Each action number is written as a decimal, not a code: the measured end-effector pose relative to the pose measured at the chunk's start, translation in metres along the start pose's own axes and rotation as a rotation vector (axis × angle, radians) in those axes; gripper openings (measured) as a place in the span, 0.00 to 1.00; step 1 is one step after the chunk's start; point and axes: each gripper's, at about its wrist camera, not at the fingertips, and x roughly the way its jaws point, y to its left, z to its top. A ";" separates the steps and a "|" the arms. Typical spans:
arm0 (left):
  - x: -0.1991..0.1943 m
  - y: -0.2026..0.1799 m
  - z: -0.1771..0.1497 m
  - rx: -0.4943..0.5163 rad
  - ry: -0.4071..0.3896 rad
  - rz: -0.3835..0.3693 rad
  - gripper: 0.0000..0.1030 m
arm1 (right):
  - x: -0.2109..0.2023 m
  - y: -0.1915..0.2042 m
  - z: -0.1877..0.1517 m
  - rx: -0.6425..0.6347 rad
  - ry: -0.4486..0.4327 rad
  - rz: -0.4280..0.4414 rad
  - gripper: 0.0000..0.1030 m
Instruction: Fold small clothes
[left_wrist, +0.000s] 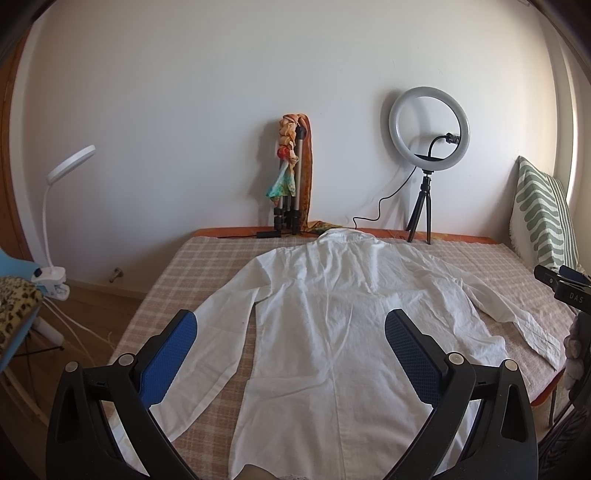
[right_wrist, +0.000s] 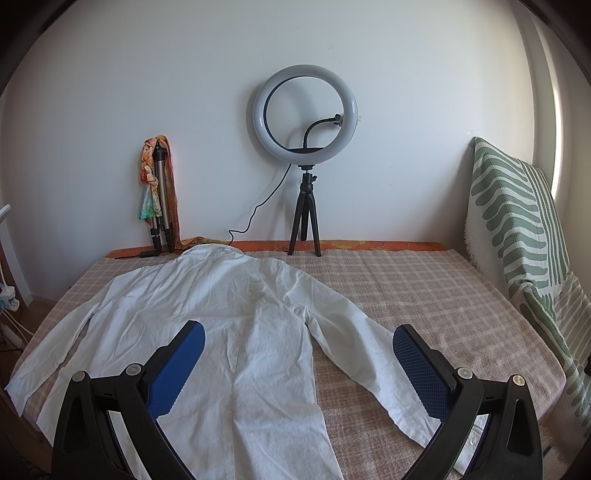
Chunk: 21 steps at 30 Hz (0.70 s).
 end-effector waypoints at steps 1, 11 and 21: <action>0.000 0.000 0.001 0.000 -0.001 0.000 0.99 | 0.000 0.000 0.000 0.000 0.000 0.001 1.00; -0.001 0.003 0.003 0.004 -0.002 0.010 0.99 | 0.001 -0.001 0.000 0.003 -0.001 0.002 1.00; -0.001 0.013 -0.003 -0.008 -0.006 0.019 0.98 | 0.003 0.005 0.000 -0.007 -0.007 0.006 1.00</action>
